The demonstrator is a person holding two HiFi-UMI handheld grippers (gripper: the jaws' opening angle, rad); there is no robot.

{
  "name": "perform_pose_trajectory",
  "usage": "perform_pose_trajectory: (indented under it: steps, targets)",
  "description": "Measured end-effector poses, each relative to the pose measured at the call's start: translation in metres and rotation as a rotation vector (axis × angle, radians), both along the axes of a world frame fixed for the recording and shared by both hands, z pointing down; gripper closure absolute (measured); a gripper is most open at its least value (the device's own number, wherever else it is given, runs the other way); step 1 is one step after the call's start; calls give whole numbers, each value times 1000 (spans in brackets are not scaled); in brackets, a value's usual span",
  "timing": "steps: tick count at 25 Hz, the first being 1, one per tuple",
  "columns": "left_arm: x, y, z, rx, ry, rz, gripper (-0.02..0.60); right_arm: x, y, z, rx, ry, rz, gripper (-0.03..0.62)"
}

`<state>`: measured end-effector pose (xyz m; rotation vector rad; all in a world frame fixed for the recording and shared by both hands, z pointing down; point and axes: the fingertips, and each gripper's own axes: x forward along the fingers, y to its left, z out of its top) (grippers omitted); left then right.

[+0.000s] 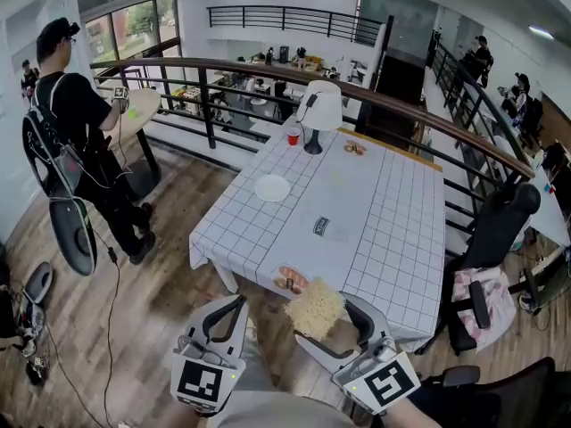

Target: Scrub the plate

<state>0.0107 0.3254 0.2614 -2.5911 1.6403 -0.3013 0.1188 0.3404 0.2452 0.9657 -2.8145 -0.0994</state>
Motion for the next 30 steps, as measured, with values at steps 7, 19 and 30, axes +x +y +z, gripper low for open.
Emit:
perform_pose_trajectory:
  steps: [7, 19, 30]
  targets:
    - [-34, -71, 5, -19, 18, 33, 571, -39, -68, 1, -3, -8, 6, 227]
    - [-71, -213, 22, -92, 8, 135, 571, -80, -214, 10, -51, 41, 116, 227]
    - [-127, -321, 18, -113, 9, 185, 571, -133, -321, 5, -52, 84, 176, 227]
